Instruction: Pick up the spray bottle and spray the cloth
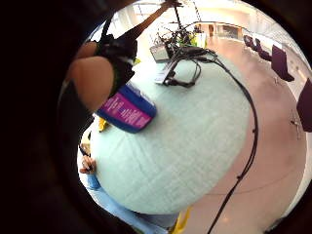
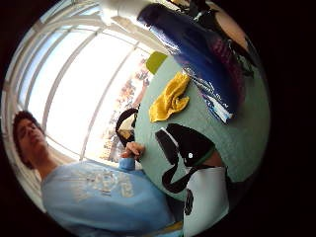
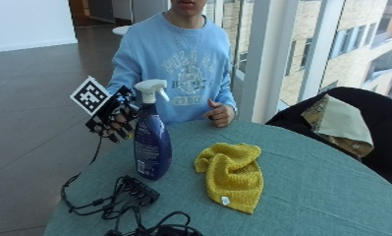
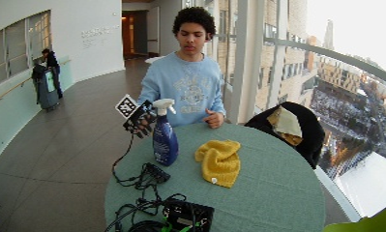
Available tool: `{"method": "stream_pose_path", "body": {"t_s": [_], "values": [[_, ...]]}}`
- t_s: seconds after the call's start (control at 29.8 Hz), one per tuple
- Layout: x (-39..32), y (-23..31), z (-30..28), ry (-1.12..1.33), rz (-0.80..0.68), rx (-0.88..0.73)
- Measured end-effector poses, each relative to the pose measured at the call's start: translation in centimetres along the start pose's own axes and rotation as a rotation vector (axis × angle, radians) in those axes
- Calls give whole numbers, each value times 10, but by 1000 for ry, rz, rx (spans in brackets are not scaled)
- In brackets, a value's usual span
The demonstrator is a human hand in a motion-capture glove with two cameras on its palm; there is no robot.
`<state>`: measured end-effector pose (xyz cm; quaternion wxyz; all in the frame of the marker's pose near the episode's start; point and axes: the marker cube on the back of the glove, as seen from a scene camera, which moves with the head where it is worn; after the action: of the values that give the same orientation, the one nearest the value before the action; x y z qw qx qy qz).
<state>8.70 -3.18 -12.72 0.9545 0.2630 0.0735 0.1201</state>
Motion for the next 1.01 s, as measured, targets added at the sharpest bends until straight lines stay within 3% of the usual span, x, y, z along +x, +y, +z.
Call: {"method": "stream_pose_path", "body": {"t_s": [0.54, 1.01], "values": [[15, -37, 39, -329, 75, 12], [9, -55, 60, -364, 51, 130]]}}
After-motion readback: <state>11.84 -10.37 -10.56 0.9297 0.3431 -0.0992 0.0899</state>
